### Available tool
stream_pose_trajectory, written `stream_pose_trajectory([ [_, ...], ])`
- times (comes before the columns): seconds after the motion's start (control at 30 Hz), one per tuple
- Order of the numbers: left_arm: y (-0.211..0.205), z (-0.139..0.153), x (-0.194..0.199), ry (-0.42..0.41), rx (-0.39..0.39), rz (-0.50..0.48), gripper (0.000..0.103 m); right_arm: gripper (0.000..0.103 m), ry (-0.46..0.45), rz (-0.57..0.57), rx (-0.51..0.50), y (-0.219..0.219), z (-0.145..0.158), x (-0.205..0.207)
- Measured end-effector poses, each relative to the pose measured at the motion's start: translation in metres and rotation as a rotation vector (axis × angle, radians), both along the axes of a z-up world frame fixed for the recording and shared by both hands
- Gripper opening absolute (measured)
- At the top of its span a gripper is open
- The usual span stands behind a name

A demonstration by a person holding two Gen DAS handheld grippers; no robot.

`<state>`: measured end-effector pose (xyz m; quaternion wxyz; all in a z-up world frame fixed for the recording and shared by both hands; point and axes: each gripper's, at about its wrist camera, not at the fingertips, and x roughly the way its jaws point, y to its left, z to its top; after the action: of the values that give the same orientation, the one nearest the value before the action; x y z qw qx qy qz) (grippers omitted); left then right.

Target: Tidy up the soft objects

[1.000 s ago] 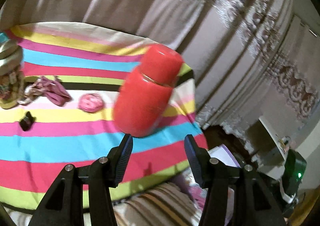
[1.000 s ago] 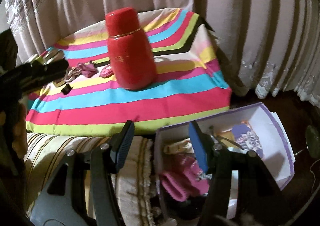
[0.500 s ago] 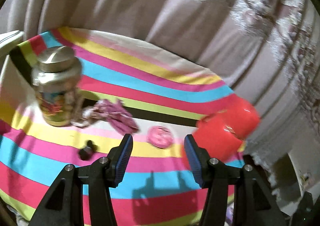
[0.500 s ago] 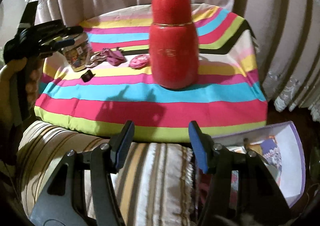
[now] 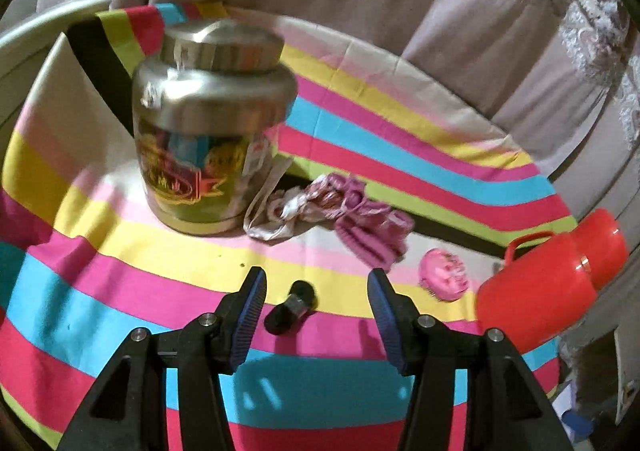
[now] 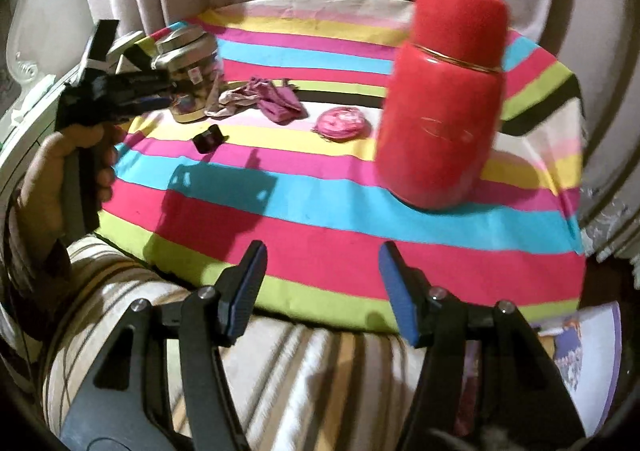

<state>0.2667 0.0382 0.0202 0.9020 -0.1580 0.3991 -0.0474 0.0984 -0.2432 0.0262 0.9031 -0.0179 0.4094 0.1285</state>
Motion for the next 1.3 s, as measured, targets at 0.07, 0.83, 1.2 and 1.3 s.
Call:
stream_pose_trajectory([
  [0.07,-0.001,-0.010,0.005,0.017,0.010,-0.011,0.049,0.063,0.002,0.017,-0.006,0.010,-0.001,0.011],
  [0.83,-0.022,-0.063,0.032,0.107,0.087,-0.090,0.023,0.077,-0.065,0.083,-0.185,0.103,-0.020,0.148],
  [1.2,0.005,-0.061,0.018,0.085,-0.014,0.031,0.022,0.084,-0.065,0.163,-0.152,0.137,-0.048,0.218],
  [1.3,0.011,-0.060,0.015,0.072,-0.023,0.055,0.022,0.085,-0.043,0.164,-0.158,0.142,-0.058,0.237],
])
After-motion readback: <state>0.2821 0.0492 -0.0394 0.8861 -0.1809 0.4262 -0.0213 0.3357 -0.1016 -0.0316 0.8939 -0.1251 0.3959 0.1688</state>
